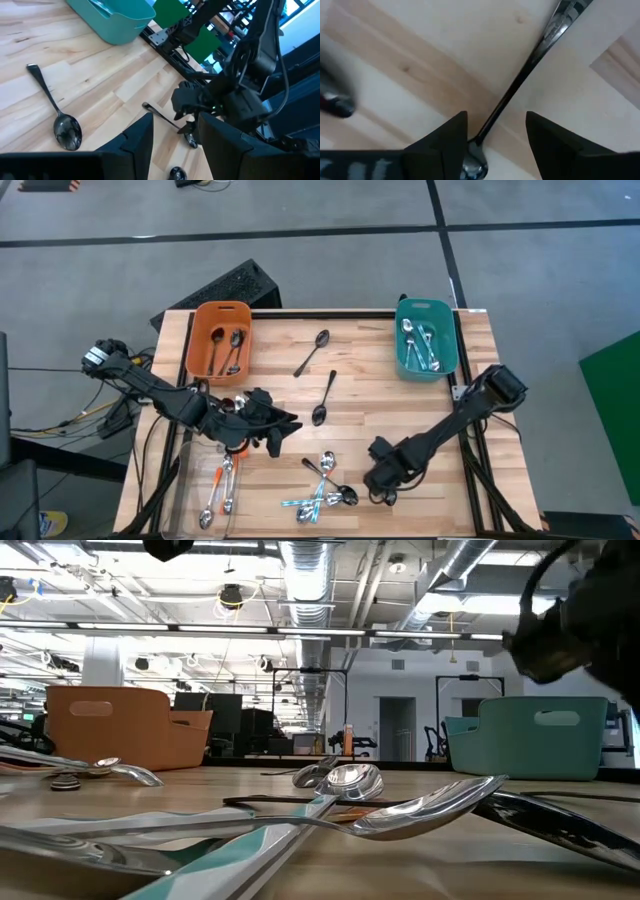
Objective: Sort silverware by color (type)
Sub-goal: Put the black spoon into the orange bin
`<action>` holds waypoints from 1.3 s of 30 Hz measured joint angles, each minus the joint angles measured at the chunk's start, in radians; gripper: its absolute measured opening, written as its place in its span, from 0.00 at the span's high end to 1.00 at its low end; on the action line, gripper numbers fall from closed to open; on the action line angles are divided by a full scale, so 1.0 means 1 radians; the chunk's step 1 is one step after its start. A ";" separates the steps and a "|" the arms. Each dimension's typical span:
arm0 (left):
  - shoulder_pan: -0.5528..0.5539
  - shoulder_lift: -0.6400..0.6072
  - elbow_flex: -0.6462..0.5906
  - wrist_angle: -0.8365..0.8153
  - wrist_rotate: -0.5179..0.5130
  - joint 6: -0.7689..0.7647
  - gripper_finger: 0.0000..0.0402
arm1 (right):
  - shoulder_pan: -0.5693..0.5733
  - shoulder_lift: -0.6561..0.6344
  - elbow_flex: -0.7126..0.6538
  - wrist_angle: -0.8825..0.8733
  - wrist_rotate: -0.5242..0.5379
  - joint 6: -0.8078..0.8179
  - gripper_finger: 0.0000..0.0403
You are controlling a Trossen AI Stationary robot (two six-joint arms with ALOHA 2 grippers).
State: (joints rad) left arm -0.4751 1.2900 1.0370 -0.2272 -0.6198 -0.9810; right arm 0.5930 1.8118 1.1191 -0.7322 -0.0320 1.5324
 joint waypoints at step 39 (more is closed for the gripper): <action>-0.056 0.001 -0.001 -0.003 -0.051 -0.150 0.64 | -0.296 -0.342 -0.001 0.405 0.175 -0.717 0.96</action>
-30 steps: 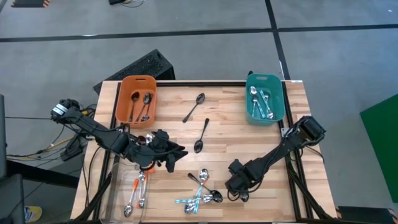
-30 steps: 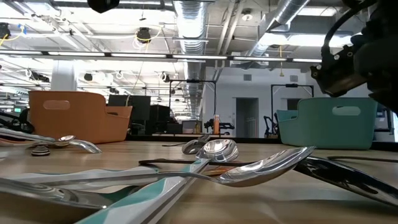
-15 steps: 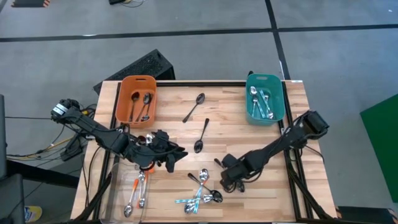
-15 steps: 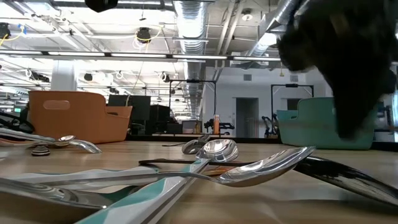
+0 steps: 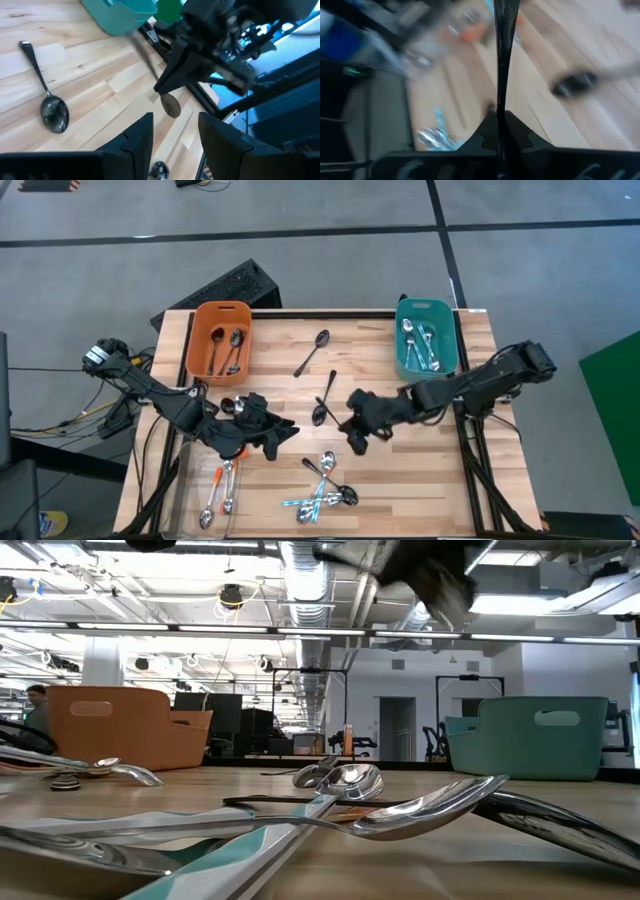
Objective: Sort silverware by color (type)
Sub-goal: Put the black spoon into the orange bin
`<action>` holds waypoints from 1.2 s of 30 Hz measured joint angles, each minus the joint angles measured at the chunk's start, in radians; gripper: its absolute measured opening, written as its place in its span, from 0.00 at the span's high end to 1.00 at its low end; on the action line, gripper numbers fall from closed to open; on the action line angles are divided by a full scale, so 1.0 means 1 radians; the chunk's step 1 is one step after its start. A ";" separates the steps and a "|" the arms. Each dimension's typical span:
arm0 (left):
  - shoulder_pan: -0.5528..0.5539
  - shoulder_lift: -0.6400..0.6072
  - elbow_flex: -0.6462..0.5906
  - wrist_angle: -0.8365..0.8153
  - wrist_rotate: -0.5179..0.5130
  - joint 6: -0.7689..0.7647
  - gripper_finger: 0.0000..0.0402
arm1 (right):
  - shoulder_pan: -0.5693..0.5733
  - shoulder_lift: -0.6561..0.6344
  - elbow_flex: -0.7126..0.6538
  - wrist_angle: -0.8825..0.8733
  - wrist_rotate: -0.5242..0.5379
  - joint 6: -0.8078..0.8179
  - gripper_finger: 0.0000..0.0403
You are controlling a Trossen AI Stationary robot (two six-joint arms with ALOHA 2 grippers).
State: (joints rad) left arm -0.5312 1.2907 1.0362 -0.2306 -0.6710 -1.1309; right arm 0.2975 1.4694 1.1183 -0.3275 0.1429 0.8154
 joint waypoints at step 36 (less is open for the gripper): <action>0.153 0.005 0.000 0.528 0.187 0.715 0.52 | -0.174 -0.017 0.000 0.571 -0.553 -0.267 0.96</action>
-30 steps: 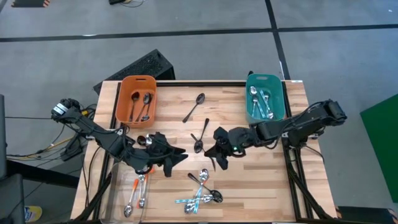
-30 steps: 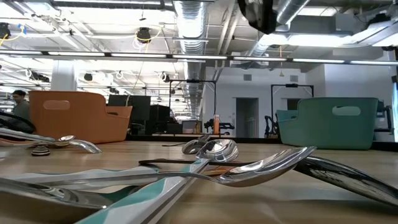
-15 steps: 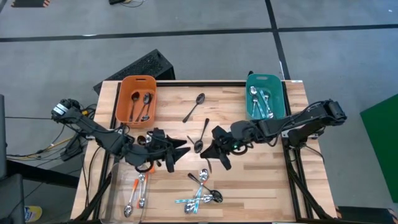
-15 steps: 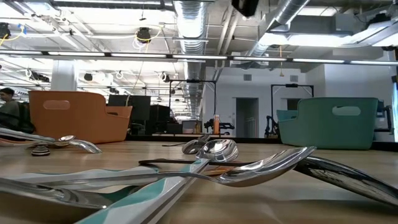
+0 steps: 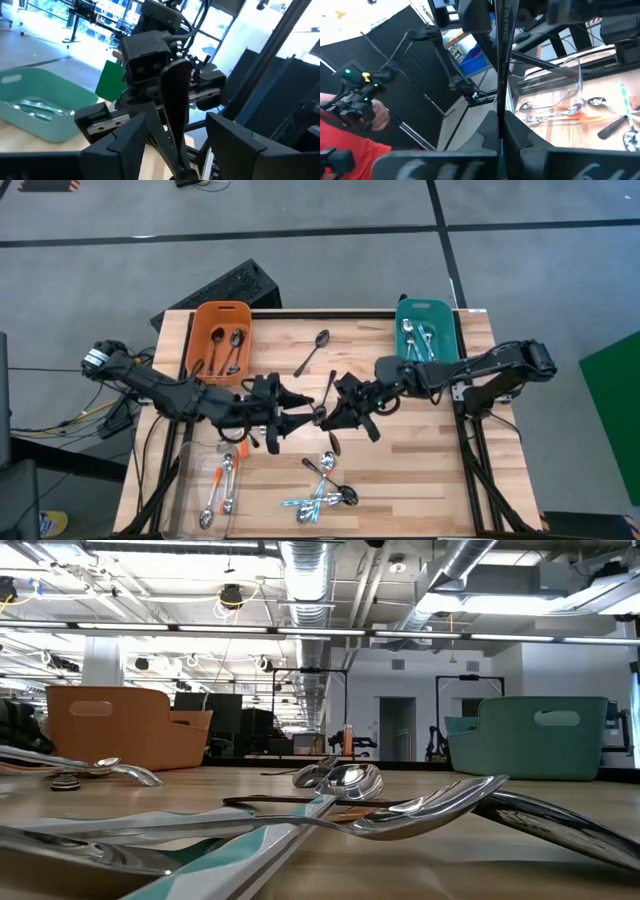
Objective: Sort silverware by color (type)
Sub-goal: Put the black spoon into the orange bin
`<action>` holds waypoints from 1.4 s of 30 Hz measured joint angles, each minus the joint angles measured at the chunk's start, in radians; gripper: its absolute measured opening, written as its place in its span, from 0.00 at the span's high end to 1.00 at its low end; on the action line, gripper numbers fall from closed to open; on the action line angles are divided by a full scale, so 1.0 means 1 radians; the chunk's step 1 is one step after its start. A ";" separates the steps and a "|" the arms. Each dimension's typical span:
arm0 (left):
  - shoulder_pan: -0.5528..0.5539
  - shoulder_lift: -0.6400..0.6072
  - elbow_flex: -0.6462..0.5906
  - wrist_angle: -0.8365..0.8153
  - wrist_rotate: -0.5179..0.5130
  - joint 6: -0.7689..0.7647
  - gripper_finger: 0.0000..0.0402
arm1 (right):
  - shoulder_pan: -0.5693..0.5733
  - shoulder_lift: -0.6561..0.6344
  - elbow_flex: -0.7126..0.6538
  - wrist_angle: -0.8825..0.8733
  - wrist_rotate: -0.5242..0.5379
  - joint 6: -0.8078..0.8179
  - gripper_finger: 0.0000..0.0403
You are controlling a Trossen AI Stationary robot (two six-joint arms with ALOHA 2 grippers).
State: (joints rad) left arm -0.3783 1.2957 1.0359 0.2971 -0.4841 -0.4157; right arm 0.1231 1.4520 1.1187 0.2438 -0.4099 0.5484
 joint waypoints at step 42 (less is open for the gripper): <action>1.244 -0.073 0.255 -1.294 0.710 0.425 1.00 | -0.551 0.126 0.000 -0.357 0.223 0.297 0.69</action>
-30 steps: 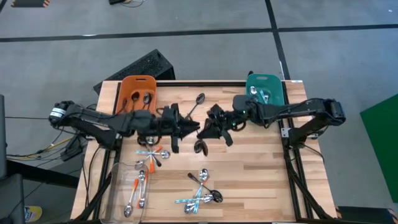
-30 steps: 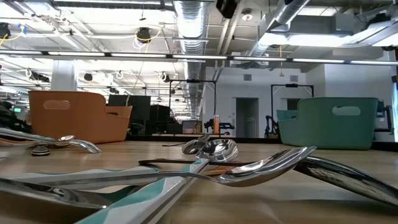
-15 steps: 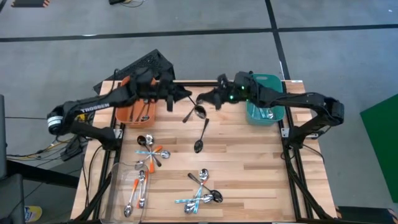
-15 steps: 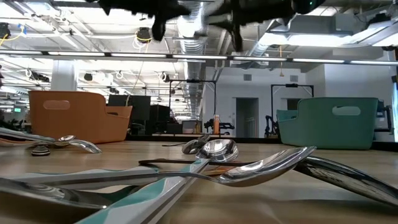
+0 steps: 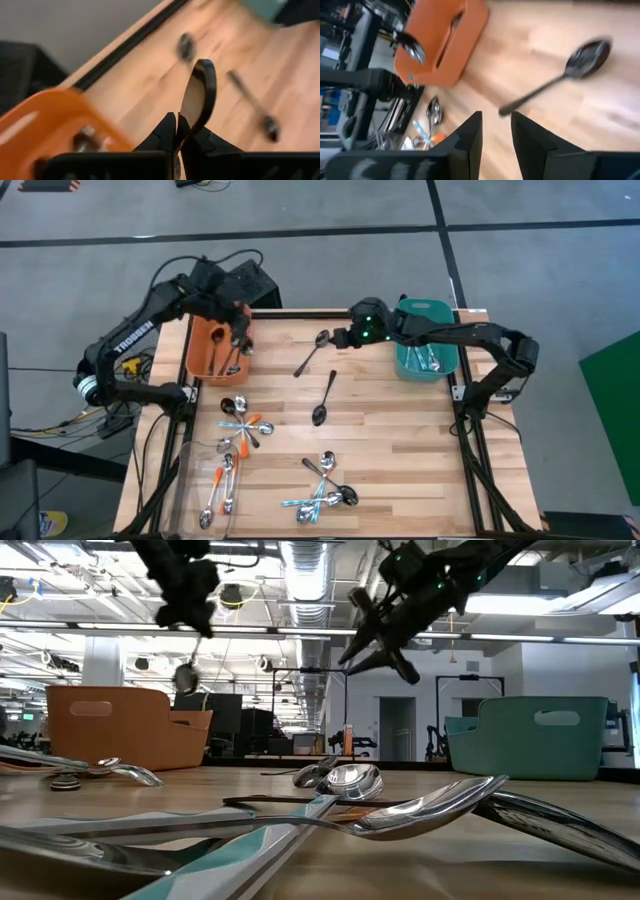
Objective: Sort silverware by color (type)
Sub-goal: Put the black spoon into the orange bin
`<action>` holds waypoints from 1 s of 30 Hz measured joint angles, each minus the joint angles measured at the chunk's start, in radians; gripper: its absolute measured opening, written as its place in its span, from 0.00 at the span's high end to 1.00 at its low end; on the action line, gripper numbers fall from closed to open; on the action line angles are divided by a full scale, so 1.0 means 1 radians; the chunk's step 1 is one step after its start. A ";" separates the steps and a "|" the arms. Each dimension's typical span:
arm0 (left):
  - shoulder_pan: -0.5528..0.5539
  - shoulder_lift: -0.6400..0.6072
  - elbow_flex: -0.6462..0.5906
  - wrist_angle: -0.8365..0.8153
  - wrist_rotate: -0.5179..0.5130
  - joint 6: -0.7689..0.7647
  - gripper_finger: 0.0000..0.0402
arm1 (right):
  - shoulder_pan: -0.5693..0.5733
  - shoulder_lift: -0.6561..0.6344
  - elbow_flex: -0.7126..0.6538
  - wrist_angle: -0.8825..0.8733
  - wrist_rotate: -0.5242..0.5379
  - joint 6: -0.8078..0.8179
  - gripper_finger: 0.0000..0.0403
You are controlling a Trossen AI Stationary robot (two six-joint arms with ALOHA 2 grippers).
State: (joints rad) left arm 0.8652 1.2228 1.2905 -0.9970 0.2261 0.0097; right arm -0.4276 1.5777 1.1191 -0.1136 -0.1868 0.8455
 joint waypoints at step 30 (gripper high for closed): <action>0.005 -0.046 -0.133 -0.037 -0.152 -0.259 0.52 | 0.232 0.144 0.000 -0.096 -0.076 -1.115 0.62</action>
State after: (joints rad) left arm 0.8699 1.1766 1.1576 -1.0337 0.0742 -0.2489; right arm -0.1960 1.7222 1.1191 -0.2091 -0.2626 -0.2691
